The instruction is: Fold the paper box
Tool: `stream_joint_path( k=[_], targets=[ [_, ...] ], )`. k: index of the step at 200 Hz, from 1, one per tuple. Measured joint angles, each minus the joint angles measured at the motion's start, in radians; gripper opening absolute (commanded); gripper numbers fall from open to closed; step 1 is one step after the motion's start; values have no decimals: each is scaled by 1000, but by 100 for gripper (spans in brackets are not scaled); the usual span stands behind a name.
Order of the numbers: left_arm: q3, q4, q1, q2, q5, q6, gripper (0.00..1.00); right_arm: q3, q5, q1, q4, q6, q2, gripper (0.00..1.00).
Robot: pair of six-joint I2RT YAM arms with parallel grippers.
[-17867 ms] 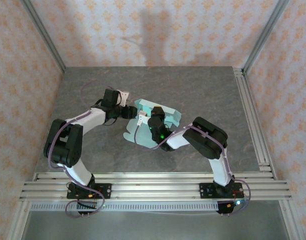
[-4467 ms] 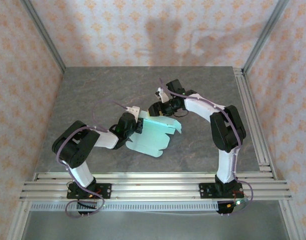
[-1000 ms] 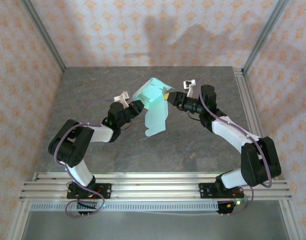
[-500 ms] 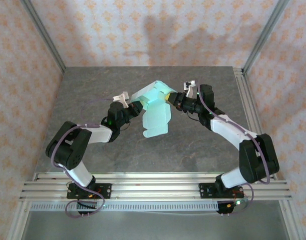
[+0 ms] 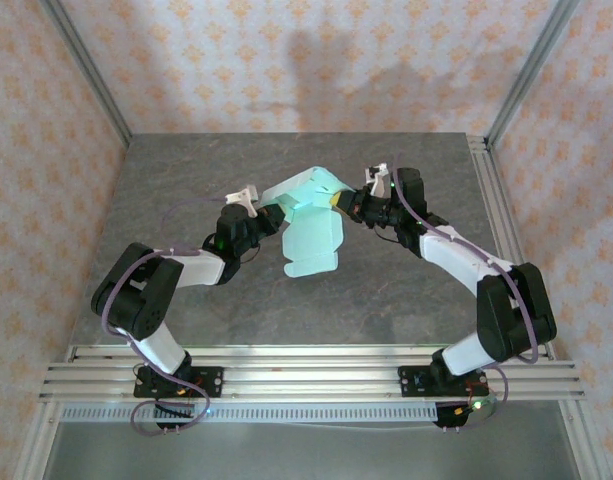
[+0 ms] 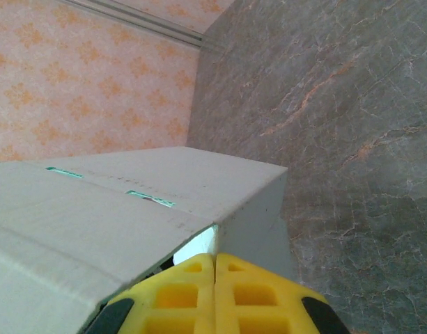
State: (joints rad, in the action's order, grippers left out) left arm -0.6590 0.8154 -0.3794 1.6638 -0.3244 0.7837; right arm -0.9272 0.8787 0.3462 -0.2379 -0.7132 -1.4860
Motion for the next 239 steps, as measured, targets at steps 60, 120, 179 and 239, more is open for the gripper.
stream_joint_path(
  k=[60, 120, 179, 239],
  targets=[
    [0, -2, 0, -1, 2, -1, 0, -10, -3, 1, 23, 4, -6, 0],
    [16, -20, 0, -19, 40, 0, 0, -39, -50, 4, 138, 86, 6, 57],
    [34, -48, 0, -43, 158, 3, 0, -209, -261, 31, 460, 274, 94, 60],
    [41, -114, -21, -43, 298, -2, 0, -609, -562, 229, 757, 499, 33, 60]
  ],
)
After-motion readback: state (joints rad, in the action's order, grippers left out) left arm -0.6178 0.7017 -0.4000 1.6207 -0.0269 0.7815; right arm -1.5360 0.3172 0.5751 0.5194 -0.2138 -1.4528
